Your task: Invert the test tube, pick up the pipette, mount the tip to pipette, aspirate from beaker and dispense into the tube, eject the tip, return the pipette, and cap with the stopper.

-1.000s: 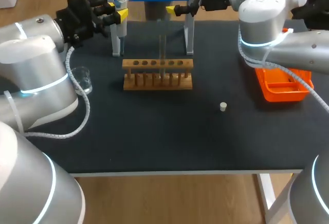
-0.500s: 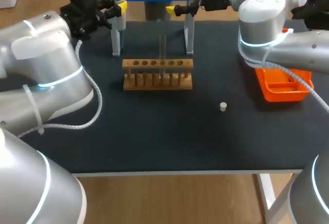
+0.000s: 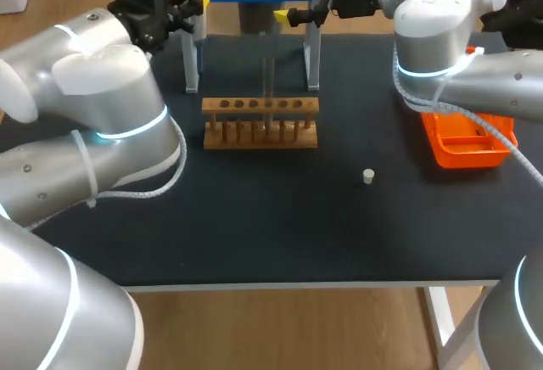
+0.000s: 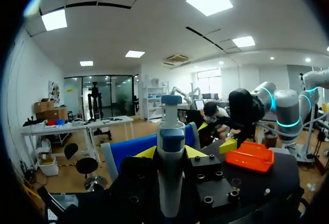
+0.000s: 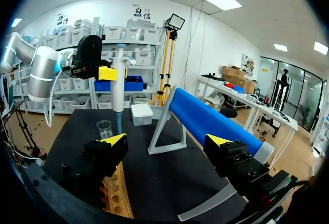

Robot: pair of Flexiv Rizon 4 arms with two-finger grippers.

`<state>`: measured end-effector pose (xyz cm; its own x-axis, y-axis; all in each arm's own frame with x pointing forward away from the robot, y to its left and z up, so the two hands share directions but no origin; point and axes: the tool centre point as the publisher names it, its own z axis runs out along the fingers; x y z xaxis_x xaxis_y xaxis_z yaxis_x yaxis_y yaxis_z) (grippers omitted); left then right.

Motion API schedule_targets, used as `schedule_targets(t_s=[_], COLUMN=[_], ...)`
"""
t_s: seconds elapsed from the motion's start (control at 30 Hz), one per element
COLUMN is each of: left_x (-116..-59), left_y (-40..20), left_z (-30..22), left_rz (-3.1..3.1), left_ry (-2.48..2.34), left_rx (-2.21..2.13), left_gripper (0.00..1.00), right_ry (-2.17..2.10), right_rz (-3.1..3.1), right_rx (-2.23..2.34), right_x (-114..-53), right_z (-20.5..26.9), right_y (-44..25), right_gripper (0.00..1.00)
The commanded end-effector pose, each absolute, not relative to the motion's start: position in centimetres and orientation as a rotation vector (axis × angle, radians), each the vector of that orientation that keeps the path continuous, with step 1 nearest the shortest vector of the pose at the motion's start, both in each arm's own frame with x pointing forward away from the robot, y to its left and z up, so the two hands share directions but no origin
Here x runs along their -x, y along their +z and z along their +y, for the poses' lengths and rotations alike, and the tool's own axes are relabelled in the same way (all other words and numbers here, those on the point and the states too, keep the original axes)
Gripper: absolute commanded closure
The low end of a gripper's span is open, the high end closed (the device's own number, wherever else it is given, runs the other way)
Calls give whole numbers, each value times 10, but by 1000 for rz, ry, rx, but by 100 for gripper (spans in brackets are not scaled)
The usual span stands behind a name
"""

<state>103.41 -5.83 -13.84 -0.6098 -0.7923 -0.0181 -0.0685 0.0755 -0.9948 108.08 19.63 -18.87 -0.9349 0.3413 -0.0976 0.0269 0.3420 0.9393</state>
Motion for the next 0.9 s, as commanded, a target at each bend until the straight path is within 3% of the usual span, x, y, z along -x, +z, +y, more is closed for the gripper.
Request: schedule_targets(t_s=[0.03, 0.9], left_x=[-1044, -1088], left_y=[-140, -143], left_z=[-68, -70], left_rz=[1709, 1653], left_ry=[-1502, -1335], left_rx=[938, 1146], left_gripper=[100, 100], right_ry=[1623, 1623], right_rz=[2337, 2337], right_rx=[-328, -328], right_x=[-1082, -1082], right_z=[196, 196], right_y=[-188, -188], right_gripper=[0, 0])
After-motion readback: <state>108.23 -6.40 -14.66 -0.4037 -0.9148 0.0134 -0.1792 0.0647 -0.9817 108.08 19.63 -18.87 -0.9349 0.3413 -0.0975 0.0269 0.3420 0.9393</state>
